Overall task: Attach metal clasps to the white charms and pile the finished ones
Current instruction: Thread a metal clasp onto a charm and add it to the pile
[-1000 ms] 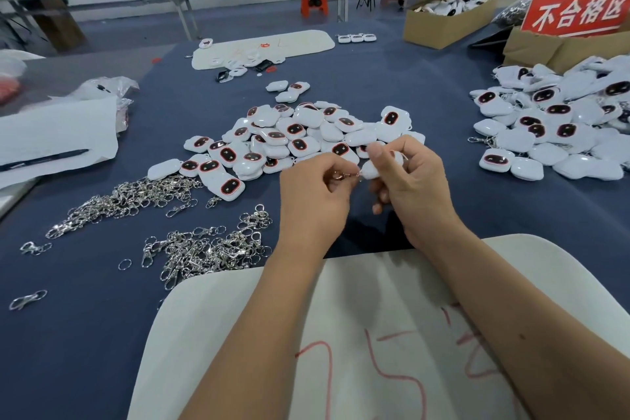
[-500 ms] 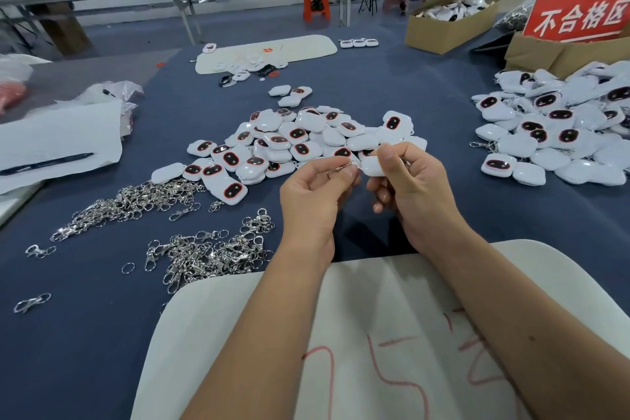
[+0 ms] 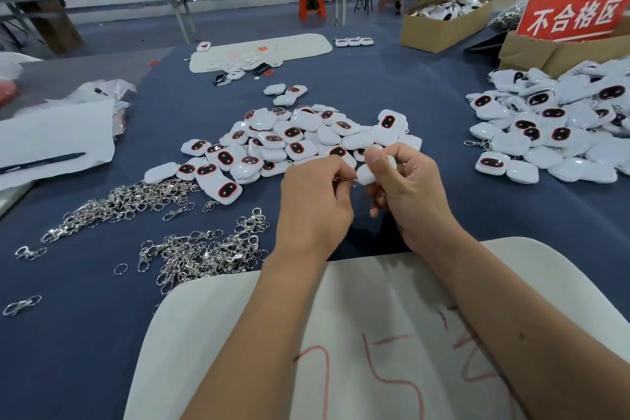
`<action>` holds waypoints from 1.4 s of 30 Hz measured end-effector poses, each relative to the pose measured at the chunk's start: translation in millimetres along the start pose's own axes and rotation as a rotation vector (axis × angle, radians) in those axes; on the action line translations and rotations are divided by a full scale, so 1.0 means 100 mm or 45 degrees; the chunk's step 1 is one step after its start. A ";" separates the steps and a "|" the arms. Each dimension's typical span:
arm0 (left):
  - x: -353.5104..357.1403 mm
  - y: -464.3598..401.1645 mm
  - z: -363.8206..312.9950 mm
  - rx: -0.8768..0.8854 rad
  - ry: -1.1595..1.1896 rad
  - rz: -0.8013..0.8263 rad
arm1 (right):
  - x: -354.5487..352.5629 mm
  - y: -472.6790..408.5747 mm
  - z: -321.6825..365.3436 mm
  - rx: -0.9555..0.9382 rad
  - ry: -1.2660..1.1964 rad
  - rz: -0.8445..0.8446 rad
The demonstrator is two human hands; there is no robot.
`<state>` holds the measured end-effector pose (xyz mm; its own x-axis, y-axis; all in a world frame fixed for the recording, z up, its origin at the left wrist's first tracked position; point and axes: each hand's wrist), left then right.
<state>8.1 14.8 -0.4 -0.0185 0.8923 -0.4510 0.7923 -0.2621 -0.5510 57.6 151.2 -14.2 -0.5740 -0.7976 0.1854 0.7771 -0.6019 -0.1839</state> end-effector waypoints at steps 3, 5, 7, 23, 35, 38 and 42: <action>0.02 0.01 0.01 -0.012 -0.014 -0.020 | 0.01 0.00 -0.02 -0.033 0.028 -0.025; 0.03 0.02 0.03 -0.185 0.165 -0.075 | 0.01 -0.01 -0.02 -0.015 -0.012 -0.078; 0.03 0.01 0.05 -0.358 0.299 -0.107 | 0.00 -0.04 -0.04 0.012 -0.062 -0.153; 0.61 -0.09 -0.37 -0.945 0.853 -0.085 | -0.08 -0.11 0.00 0.071 -0.143 -0.660; 0.61 -0.15 -0.17 0.060 -0.650 0.189 | -0.23 -0.16 0.02 -0.155 0.421 -0.626; 0.56 -0.12 -0.08 0.114 -0.669 0.265 | -0.15 -0.11 0.00 -0.339 0.962 -0.326; 0.41 -0.08 -0.04 0.098 -0.627 0.232 | -0.07 -0.09 -0.01 -0.446 1.326 0.023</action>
<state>3.5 54.9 -11.4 -0.1837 0.5562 -0.8105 0.7624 -0.4398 -0.4746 54.5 161.6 -15.1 -0.6280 -0.3488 -0.6957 0.7659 -0.4357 -0.4729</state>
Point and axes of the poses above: each hand's wrist, its own y-axis away from the middle knuckle, its own x-axis out of the palm, z = x × y, and after that the axes turned 7 degrees about -z, right-handed
